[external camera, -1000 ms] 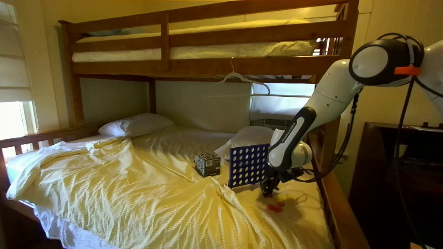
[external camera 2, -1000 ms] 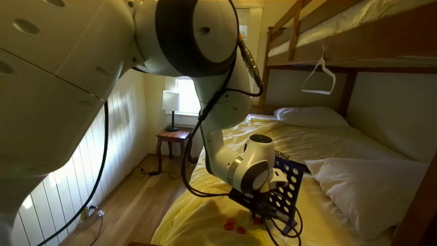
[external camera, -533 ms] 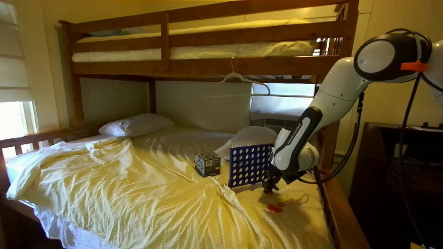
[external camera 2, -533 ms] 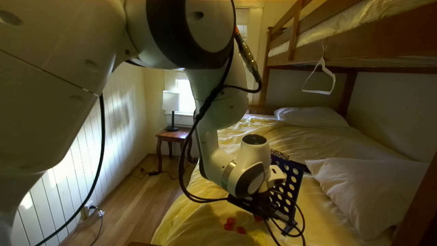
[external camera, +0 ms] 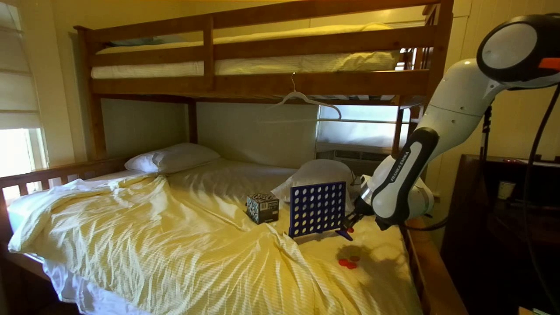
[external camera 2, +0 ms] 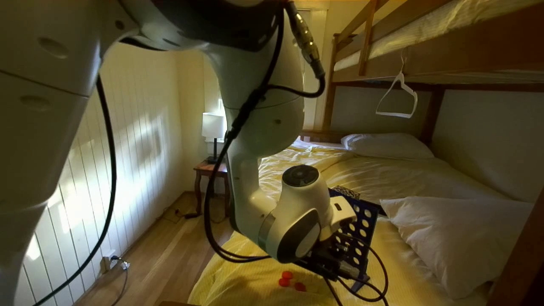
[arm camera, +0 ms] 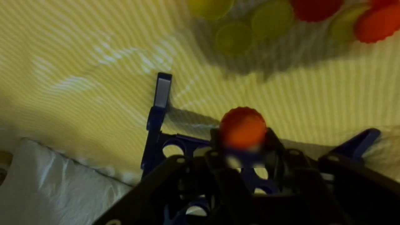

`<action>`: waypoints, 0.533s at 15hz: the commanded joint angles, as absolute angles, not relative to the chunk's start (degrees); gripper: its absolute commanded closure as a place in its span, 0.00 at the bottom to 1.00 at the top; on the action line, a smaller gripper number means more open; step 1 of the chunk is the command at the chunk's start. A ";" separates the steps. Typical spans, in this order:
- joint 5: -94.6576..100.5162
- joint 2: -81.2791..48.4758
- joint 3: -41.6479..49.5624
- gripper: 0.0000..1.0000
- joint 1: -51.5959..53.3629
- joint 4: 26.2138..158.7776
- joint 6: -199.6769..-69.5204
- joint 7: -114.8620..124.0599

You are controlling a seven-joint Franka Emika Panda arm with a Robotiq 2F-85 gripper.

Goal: Pick up the orange chip into the connect four game

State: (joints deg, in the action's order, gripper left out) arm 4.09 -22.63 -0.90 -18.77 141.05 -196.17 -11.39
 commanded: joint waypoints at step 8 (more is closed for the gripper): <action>8.94 -17.24 1.75 0.91 -20.32 149.64 -223.48 -2.30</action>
State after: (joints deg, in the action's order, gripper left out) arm 6.73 -18.28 -1.33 -22.42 147.49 -216.71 -5.90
